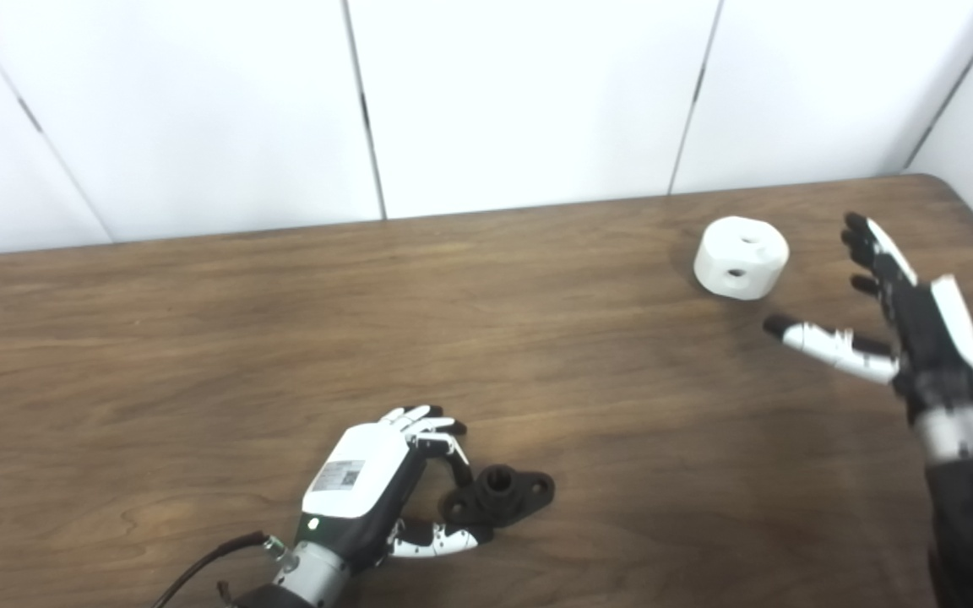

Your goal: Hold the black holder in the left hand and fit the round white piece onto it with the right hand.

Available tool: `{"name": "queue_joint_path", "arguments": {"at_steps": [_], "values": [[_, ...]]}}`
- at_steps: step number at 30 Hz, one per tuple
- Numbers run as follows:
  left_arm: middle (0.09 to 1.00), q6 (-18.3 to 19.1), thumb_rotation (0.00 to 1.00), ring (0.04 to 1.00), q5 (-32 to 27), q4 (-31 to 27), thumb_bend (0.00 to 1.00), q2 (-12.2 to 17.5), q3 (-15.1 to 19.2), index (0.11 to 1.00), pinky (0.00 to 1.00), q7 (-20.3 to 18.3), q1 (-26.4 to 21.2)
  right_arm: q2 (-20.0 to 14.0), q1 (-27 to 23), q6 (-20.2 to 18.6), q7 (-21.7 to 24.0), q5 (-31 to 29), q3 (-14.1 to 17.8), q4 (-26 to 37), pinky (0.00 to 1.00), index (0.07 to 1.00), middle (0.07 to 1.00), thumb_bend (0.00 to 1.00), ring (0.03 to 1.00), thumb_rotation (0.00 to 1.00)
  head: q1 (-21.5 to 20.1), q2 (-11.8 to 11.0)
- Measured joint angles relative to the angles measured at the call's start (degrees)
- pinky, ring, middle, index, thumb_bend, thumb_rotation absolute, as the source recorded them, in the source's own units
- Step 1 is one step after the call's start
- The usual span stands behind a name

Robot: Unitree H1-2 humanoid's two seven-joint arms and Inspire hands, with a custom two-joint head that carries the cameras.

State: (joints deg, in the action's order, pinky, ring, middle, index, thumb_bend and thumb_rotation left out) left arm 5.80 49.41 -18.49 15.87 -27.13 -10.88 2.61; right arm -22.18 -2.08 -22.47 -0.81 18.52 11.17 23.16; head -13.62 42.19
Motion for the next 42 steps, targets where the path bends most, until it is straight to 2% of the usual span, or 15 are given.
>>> {"name": "queue_joint_path", "arguments": {"at_steps": [2, 4, 10, 14, 17, 18, 23, 32, 36, 42], "values": [[0.804, -0.24, 0.06, 0.901, 0.0, 0.03, 0.52, 0.03, 0.1, 0.489, 0.91, 0.0, 0.01, -0.97, -2.81, -0.55, 0.18, 0.99, -0.19, -2.53, 0.84, 0.866, 0.886, 0.78, 0.88, 0.3, -0.53, -0.09], [0.804, -0.74, 0.06, 0.902, 0.0, 0.1, 0.52, 0.05, 0.23, 0.489, 0.91, 0.01, 0.03, -1.37, -4.93, -1.37, 0.38, 1.59, -0.38, -4.31, 0.78, 0.863, 0.862, 0.79, 0.844, 0.29, -1.32, 0.0], [0.807, -1.84, 0.06, 0.904, -0.08, 0.29, 0.52, 0.11, 0.78, 0.489, 0.92, -0.16, 0.1, -3.87, -10.6, -4.12, 2.01, 3.35, -1.86, -11.13, 0.79, 0.859, 0.882, 0.79, 0.856, 0.27, -2.56, 0.44], [0.806, -1.87, 0.06, 0.906, -0.13, 0.24, 0.52, 0.15, 1.24, 0.489, 0.91, -0.53, 0.19, -4.49, -13.64, -4.37, 3.54, 3.7, -2.14, -14.54, 0.81, 0.863, 0.898, 0.82, 0.878, 0.27, -4.04, 0.44], [0.806, -2.04, 0.06, 0.904, -0.25, 0.23, 0.52, 0.27, 1.52, 0.489, 0.91, -0.76, 0.18, -4.42, -15.65, -4.53, 6.68, 7.28, -3.1, -18.05, 0.76, 0.861, 0.897, 0.83, 0.861, 0.27, -5.01, 0.61], [0.806, -2.14, 0.06, 0.903, -0.34, 0.22, 0.52, 0.39, 1.62, 0.489, 0.91, -0.89, 0.18, -4.24, -16.24, -4.59, 7.99, 8.78, -3.23, -18.64, 0.74, 0.858, 0.894, 0.84, 0.855, 0.26, -6.93, 0.88], [0.803, -3.01, 0.06, 0.9, -1.37, 0.24, 0.52, 1.5, 2.11, 0.489, 0.91, -1.12, -0.01, -4.15, -19.28, -4.6, 12.72, 14.04, -4.52, -22.25, 0.84, 0.864, 0.917, 0.83, 0.926, 0.24, -8.36, 1.14], [0.801, -4.13, 0.06, 0.899, -2.06, 0.43, 0.52, 1.54, 2.89, 0.489, 0.91, -1.26, 0.11, -3.64, -21.58, -4.64, 21.0, 22.48, -5.45, -26.19, 0.87, 0.866, 0.926, 0.88, 0.957, 0.27, -8.18, 1.49], [0.8, -4.12, 0.06, 0.899, -2.08, 0.43, 0.52, 1.51, 2.95, 0.489, 0.91, -1.48, 0.07, -3.66, -22.68, -4.64, 23.1, 24.03, -6.34, -27.73, 0.94, 0.868, 0.927, 0.88, 0.973, 0.27, -8.09, 1.58], [0.802, -4.12, 0.06, 0.899, -2.08, 0.42, 0.52, 1.43, 2.99, 0.489, 0.91, -1.99, 0.0, -3.79, -22.91, -4.64, 23.33, 24.81, -8.68, -27.99, 1.0, 0.867, 0.92, 0.88, 0.973, 0.28, -8.01, 1.67]]}}
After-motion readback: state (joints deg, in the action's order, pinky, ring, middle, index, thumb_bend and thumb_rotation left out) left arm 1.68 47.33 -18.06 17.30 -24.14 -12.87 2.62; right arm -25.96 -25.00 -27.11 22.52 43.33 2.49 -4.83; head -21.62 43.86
